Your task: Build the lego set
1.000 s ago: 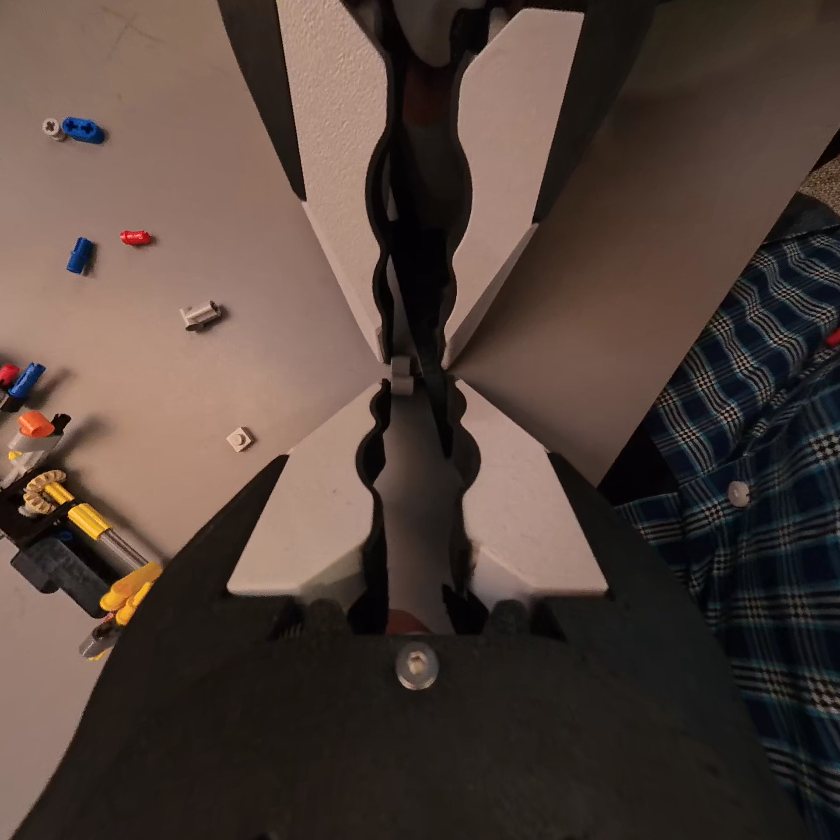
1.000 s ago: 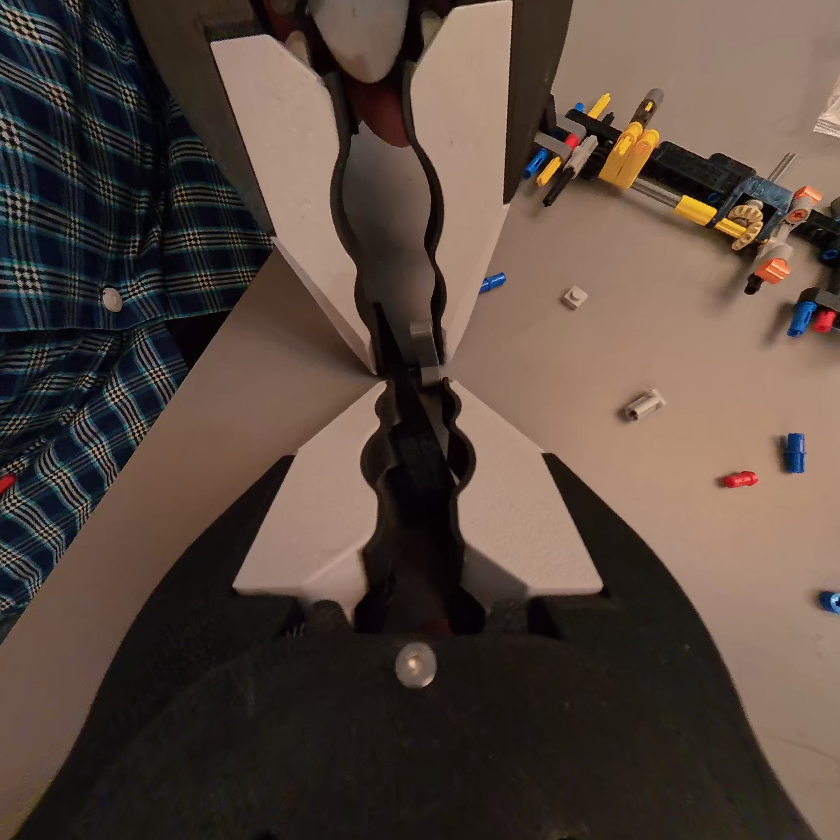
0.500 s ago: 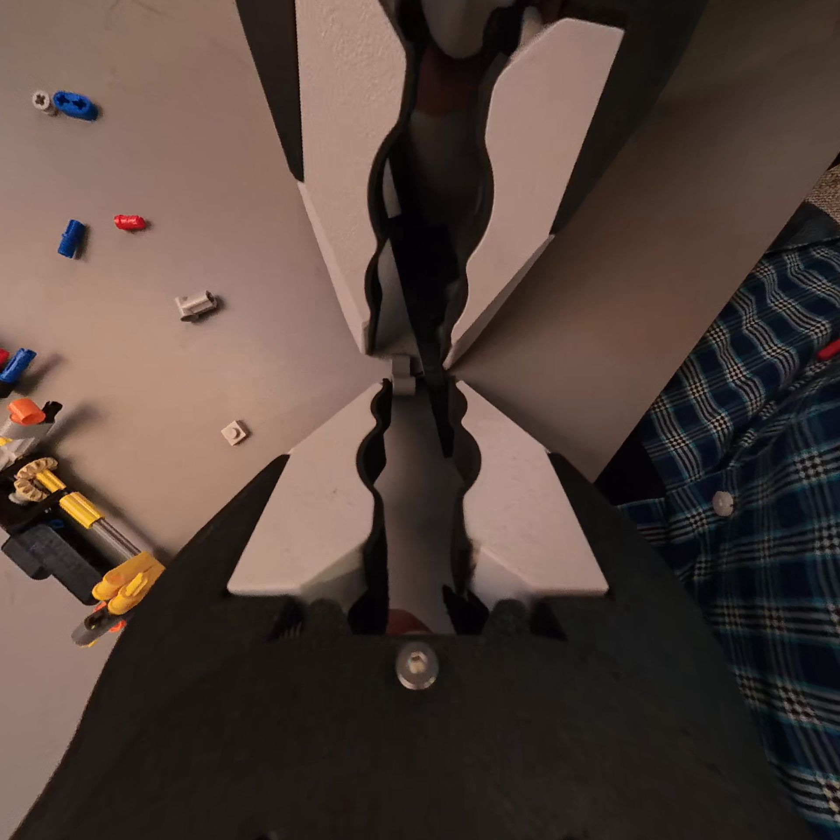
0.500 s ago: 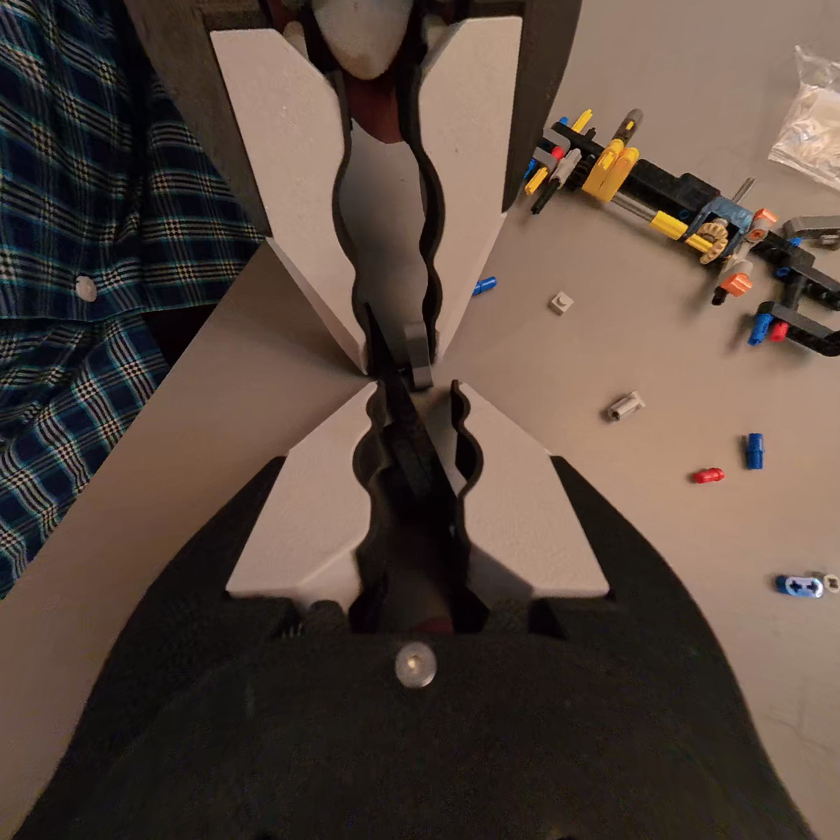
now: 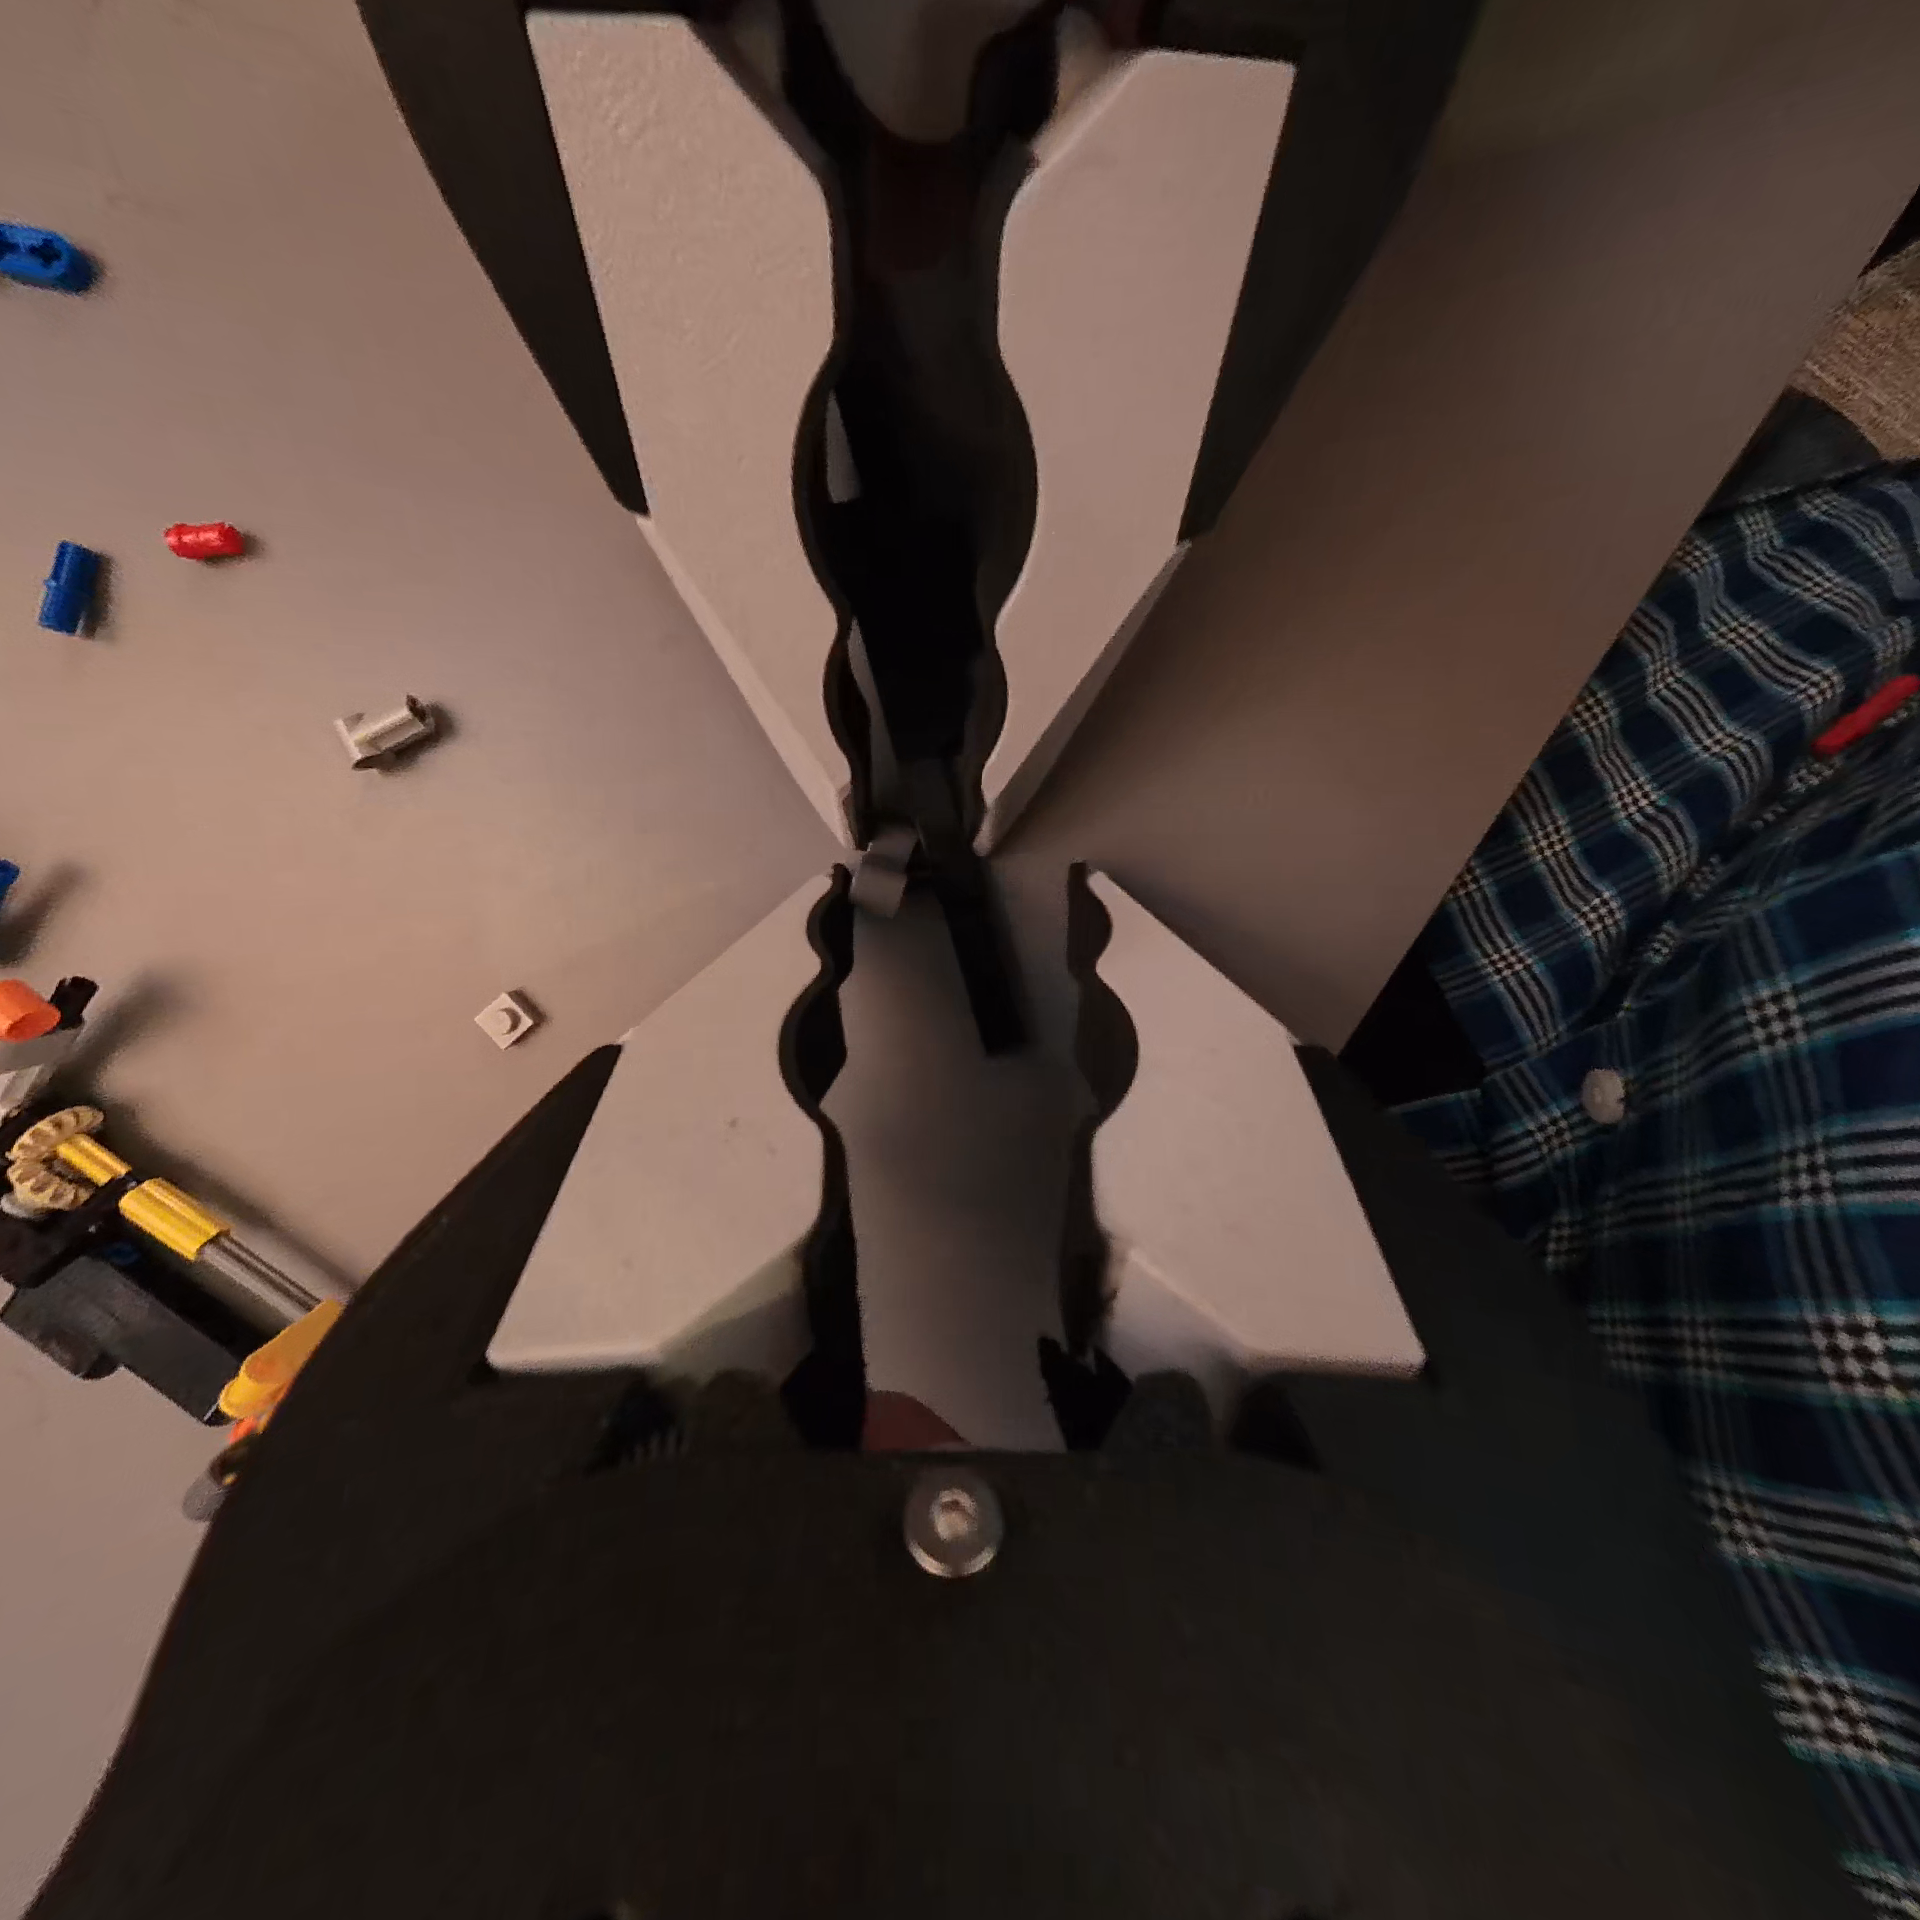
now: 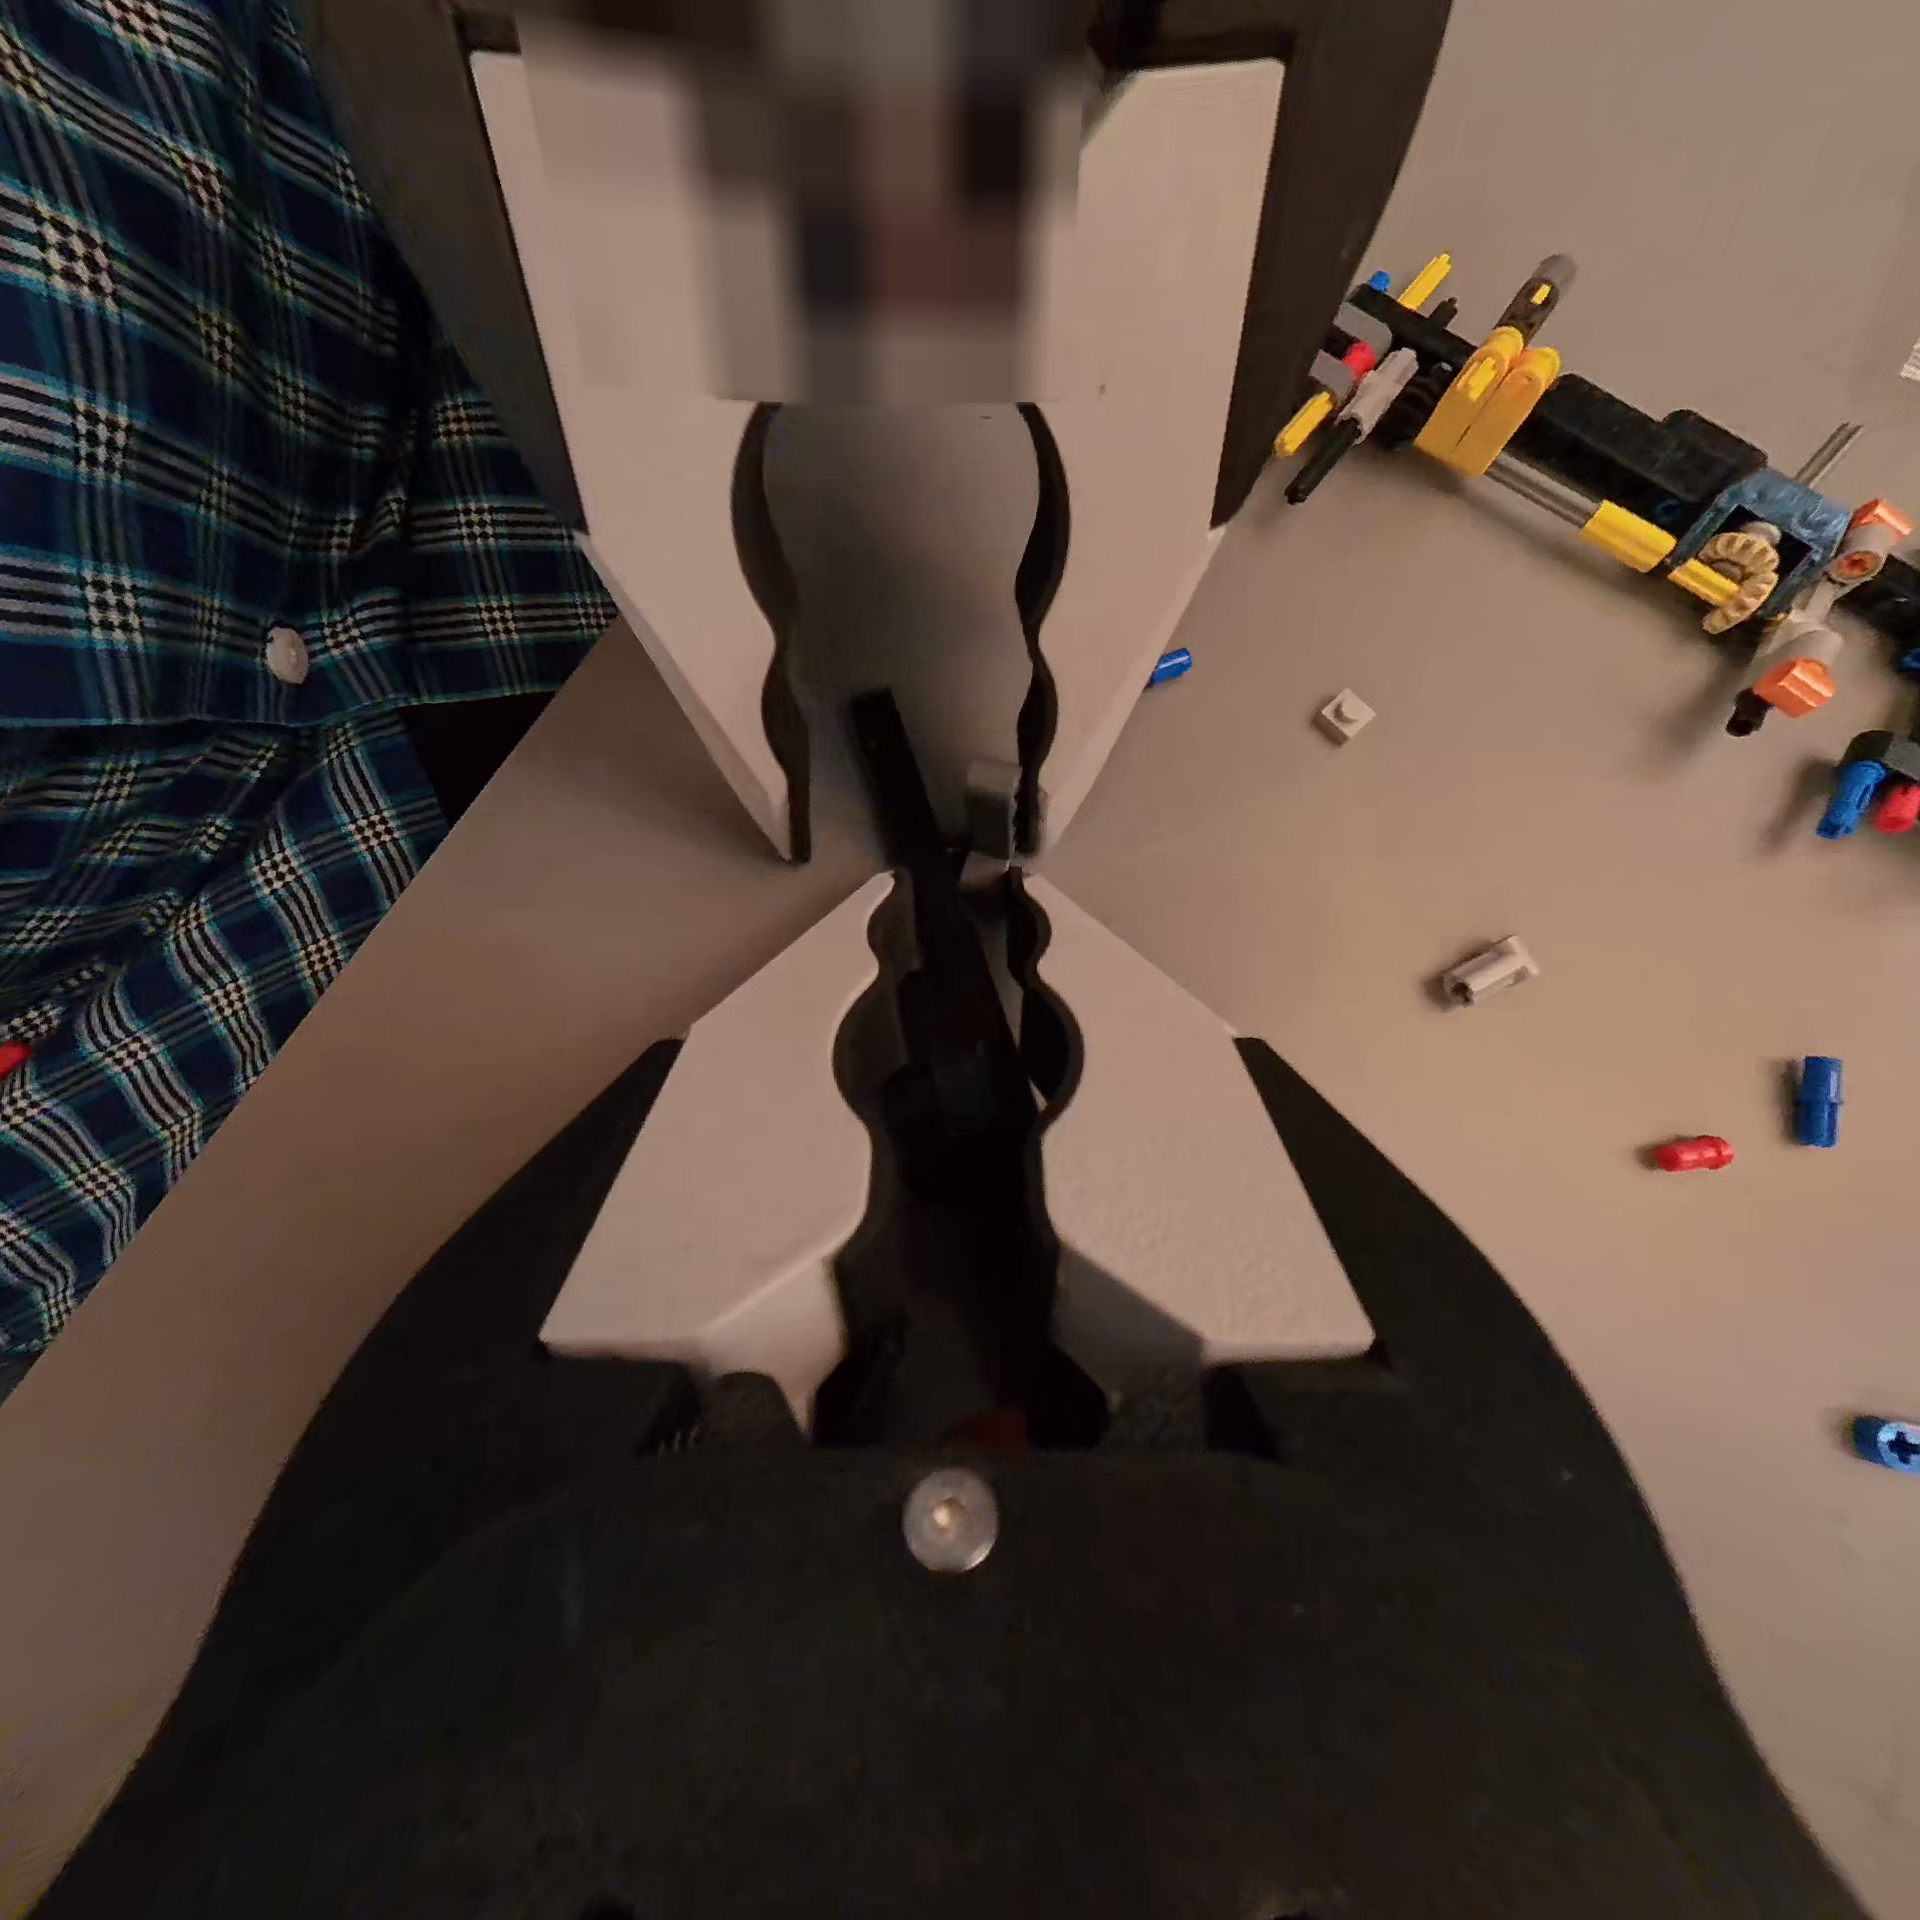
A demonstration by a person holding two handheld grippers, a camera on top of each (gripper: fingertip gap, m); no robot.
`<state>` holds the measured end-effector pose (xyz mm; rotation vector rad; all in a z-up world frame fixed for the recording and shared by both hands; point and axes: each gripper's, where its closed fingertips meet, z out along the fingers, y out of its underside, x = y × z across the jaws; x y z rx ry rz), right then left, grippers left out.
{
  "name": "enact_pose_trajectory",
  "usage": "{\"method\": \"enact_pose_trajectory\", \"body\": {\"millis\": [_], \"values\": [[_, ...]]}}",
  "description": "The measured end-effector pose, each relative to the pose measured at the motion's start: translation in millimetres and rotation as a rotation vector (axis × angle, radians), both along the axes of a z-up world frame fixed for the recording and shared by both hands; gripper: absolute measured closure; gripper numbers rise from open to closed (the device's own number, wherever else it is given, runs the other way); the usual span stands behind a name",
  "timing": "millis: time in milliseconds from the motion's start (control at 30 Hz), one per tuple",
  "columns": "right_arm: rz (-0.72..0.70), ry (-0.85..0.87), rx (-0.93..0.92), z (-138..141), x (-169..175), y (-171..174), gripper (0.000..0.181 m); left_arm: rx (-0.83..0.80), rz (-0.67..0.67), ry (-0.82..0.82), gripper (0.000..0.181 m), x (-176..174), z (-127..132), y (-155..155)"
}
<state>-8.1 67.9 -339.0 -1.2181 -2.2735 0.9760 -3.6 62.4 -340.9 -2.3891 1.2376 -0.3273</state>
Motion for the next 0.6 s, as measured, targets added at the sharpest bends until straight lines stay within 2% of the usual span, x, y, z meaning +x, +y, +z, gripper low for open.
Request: {"method": "enact_pose_trajectory", "body": {"millis": [200, 367, 600], "values": [[-0.002, -0.002, -0.006, 0, 0, 0, 0.165, 0.057, -0.054, 0.027, 0.145, -3, 1, -1], [-0.006, -0.004, -0.009, 0, -1, 0, 0.166, 0.1, -0.079, 0.05, 0.163, -6, 1, -3], [-0.006, -0.008, -0.016, 0, -1, 0, 0.165, 0.121, -0.076, 0.045, 0.138, -7, 2, 1]]}}
